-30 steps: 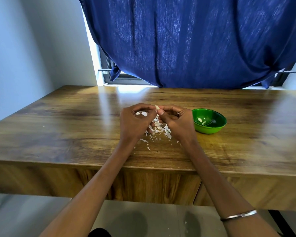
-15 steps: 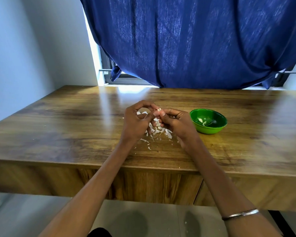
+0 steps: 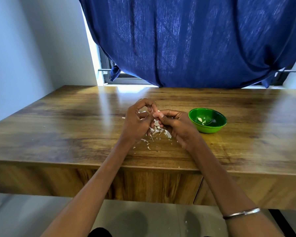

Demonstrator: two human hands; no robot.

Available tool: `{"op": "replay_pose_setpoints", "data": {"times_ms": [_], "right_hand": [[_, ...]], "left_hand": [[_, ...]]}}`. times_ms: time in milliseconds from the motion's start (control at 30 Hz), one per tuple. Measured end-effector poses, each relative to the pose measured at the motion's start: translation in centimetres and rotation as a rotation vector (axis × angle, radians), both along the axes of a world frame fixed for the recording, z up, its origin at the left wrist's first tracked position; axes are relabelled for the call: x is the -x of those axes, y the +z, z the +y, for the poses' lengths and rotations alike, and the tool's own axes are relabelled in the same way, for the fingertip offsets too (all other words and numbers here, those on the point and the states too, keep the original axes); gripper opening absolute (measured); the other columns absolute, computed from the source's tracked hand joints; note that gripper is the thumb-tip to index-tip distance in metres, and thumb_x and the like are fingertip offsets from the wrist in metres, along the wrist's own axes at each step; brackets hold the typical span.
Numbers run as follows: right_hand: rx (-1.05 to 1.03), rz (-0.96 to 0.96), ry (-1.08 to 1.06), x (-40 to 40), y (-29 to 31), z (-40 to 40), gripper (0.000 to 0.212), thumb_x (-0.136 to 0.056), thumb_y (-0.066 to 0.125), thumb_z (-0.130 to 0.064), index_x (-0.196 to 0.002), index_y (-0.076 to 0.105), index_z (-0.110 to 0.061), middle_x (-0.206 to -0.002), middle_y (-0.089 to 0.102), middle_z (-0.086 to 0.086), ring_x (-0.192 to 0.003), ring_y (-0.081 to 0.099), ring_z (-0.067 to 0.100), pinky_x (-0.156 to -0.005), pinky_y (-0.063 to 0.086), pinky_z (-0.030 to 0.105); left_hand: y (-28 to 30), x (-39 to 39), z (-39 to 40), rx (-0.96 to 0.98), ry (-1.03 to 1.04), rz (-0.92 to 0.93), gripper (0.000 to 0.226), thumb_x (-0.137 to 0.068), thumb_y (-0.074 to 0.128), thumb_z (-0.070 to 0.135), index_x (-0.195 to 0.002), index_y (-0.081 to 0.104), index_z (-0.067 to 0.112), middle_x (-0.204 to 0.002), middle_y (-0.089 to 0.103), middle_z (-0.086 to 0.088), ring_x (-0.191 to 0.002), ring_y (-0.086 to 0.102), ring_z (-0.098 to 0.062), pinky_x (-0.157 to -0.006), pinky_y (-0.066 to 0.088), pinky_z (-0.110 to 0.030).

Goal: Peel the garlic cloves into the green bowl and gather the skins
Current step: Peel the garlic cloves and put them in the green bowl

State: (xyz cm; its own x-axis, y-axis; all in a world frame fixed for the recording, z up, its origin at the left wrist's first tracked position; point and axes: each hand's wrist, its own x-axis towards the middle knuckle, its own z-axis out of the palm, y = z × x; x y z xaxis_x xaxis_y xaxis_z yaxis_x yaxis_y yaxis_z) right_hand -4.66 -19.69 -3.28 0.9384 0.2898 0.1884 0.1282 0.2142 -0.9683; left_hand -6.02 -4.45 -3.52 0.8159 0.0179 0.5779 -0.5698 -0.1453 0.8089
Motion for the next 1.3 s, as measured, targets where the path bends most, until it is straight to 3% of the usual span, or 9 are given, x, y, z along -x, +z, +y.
{"op": "replay_pose_setpoints", "data": {"times_ms": [200, 333, 467, 567, 633, 700, 900, 1100, 1300], "right_hand": [[0.092, -0.056, -0.051, -0.2, -0.2, 0.1, 0.014, -0.094, 0.065, -0.004, -0.091, 0.076, -0.012, -0.078, 0.072, 0.001, -0.069, 0.057, 0.009, -0.071, 0.054, 0.018], [0.103, -0.098, -0.065, -0.3, -0.3, 0.3, 0.012, -0.095, 0.063, 0.000, -0.099, 0.074, 0.000, -0.076, 0.069, -0.001, -0.069, 0.057, 0.007, -0.067, 0.052, 0.017], [0.081, -0.122, -0.047, 0.0, -0.1, 0.6, 0.013, -0.095, 0.063, -0.001, -0.089, 0.072, -0.007, -0.081, 0.068, 0.004, -0.071, 0.057, 0.008, -0.068, 0.053, 0.020], [0.041, -0.117, -0.039, 0.2, -0.1, 0.8, 0.014, -0.094, 0.064, 0.000, -0.085, 0.070, -0.009, -0.090, 0.068, 0.016, -0.073, 0.058, 0.010, -0.071, 0.055, 0.022], [0.013, -0.103, -0.059, 0.3, -0.2, 0.9, 0.013, -0.093, 0.065, 0.002, -0.085, 0.069, -0.007, -0.084, 0.070, 0.010, -0.073, 0.061, 0.010, -0.070, 0.055, 0.021], [-0.013, -0.087, -0.076, 0.2, -0.2, 0.9, 0.009, -0.092, 0.066, 0.001, -0.089, 0.070, -0.006, -0.083, 0.072, 0.007, -0.074, 0.064, 0.009, -0.070, 0.055, 0.020], [-0.032, -0.076, -0.094, 0.1, -0.1, 0.9, 0.009, -0.090, 0.071, -0.003, -0.095, 0.074, -0.009, -0.083, 0.074, 0.000, -0.074, 0.065, 0.005, -0.069, 0.053, 0.019], [-0.021, -0.079, -0.092, 0.4, 0.2, 0.8, 0.020, -0.092, 0.070, -0.004, -0.097, 0.076, -0.022, -0.087, 0.073, 0.008, -0.072, 0.062, 0.007, -0.068, 0.054, 0.020], [-0.038, -0.015, -0.133, 0.3, 0.2, 0.7, 0.013, -0.092, 0.069, -0.005, -0.102, 0.075, -0.012, -0.093, 0.077, 0.011, -0.078, 0.068, 0.014, -0.067, 0.057, 0.022]], "left_hand": [[-0.4, -0.4, 0.0, -0.086, 0.076, -0.064, 0.029, -0.095, 0.066, -0.005, -0.086, 0.062, 0.022, -0.084, 0.046, 0.008, -0.046, 0.053, -0.019, -0.033, 0.048, -0.039], [-0.6, -0.7, 0.1, -0.147, 0.150, -0.124, 0.040, -0.092, 0.063, -0.009, -0.087, 0.064, 0.030, -0.082, 0.043, 0.012, -0.054, 0.052, -0.021, -0.037, 0.051, -0.039], [-0.9, -0.9, 0.1, -0.183, 0.220, -0.175, 0.025, -0.090, 0.063, -0.003, -0.089, 0.066, 0.022, -0.078, 0.046, 0.020, -0.060, 0.053, -0.036, -0.047, 0.052, -0.056], [-0.8, -0.7, 0.0, -0.175, 0.234, -0.161, 0.028, -0.091, 0.058, -0.009, -0.090, 0.065, 0.018, -0.079, 0.047, 0.014, -0.056, 0.054, -0.034, -0.042, 0.053, -0.047], [-0.6, -0.5, -0.1, -0.146, 0.222, -0.137, 0.035, -0.093, 0.055, -0.013, -0.089, 0.064, 0.021, -0.084, 0.047, -0.007, -0.052, 0.054, -0.028, -0.036, 0.051, -0.036], [-0.5, -0.5, -0.1, -0.129, 0.206, -0.144, 0.036, -0.094, 0.055, -0.011, -0.088, 0.062, 0.024, -0.088, 0.045, -0.016, -0.052, 0.052, -0.021, -0.036, 0.050, -0.032], [-0.2, 0.2, -0.5, -0.081, 0.184, -0.108, 0.020, -0.097, 0.055, -0.011, -0.092, 0.059, 0.009, -0.095, 0.051, -0.005, -0.050, 0.058, -0.017, -0.035, 0.049, -0.030], [-0.2, 0.4, -0.6, -0.078, 0.289, -0.147, 0.010, -0.093, 0.067, -0.003, -0.091, 0.063, 0.006, -0.078, 0.062, -0.001, -0.046, 0.063, -0.019, -0.038, 0.050, -0.033], [0.0, 0.7, -0.9, -0.020, 0.293, -0.135, 0.010, -0.092, 0.072, 0.003, -0.095, 0.065, 0.009, -0.093, 0.071, 0.001, -0.046, 0.065, -0.019, -0.038, 0.046, -0.024]]}}
